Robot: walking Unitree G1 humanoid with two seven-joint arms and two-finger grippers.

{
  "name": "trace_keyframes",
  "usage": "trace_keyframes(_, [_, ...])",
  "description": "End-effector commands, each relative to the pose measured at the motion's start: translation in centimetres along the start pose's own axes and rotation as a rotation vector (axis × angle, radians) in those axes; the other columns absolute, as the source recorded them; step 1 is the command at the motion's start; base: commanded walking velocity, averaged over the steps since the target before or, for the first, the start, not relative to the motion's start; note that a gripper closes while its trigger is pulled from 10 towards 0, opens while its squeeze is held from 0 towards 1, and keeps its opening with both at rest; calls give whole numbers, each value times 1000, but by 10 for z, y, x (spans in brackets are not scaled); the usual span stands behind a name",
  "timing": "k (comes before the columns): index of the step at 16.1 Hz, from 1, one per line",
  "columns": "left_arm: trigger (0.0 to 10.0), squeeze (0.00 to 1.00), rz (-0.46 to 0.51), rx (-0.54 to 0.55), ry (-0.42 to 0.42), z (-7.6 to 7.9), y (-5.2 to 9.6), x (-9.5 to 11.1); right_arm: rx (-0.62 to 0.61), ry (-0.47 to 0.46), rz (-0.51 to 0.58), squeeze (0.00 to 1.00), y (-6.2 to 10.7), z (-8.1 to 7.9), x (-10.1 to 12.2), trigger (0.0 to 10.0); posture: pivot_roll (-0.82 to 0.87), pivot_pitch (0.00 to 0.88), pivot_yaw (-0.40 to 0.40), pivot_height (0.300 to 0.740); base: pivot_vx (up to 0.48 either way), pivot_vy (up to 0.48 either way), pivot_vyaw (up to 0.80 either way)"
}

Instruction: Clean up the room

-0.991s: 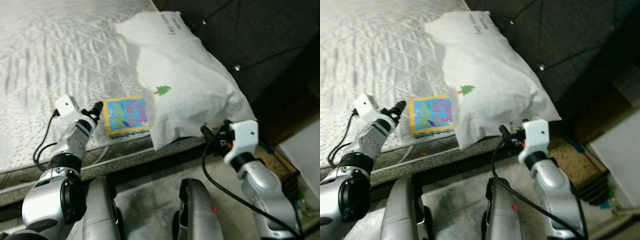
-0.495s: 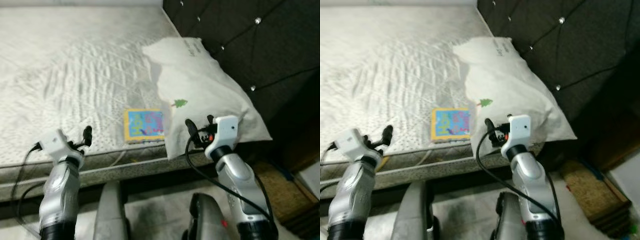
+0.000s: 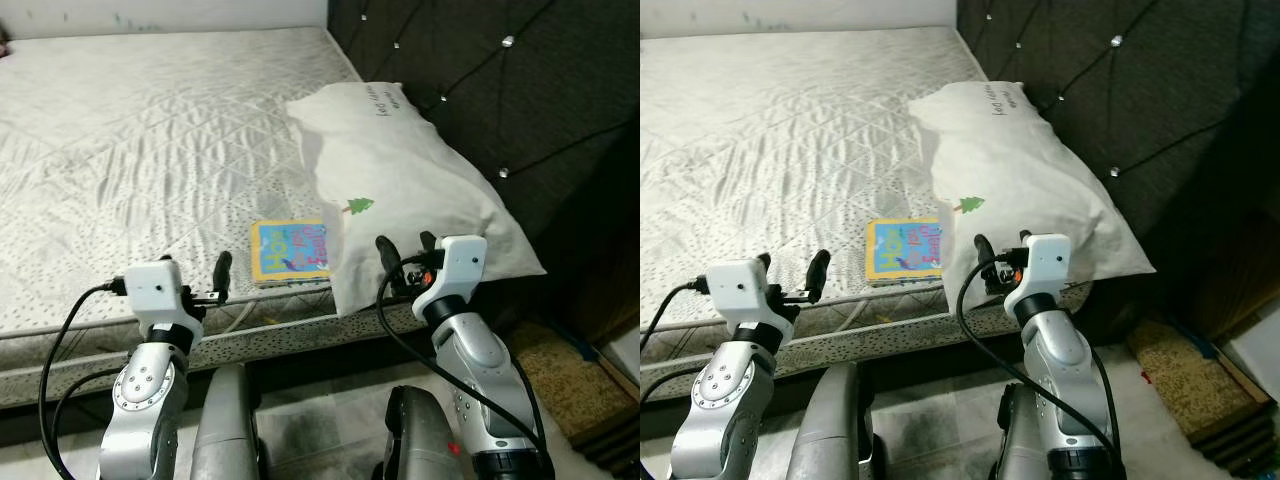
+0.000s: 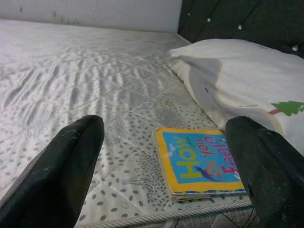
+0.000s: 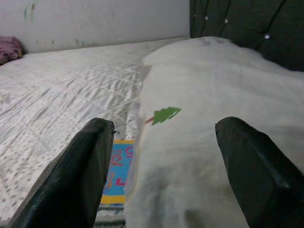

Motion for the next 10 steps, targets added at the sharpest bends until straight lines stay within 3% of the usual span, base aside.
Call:
trace_keyframes(1, [10000, 0, -7, 7, -20, 0, 1, 2, 0, 1, 33, 0, -1, -1, 9, 10000, 28, 45, 2, 614, 0, 0, 0])
trace_keyframes(10, [10000, 0, -29, -8, -37, 10, -5, 3, -15, -10, 43, 0, -5, 1, 9, 10000, 20, 20, 12, 719, 0, 0, 0])
Point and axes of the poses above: a point about 5 cm out from each wrist's last joint towards the gripper, its own y axis pointing back from the gripper into the wrist, its own x axis along the axis of the wrist's last joint, z = x × y, the point moved 4 cm from there along -y, pointing out of the wrist towards the gripper
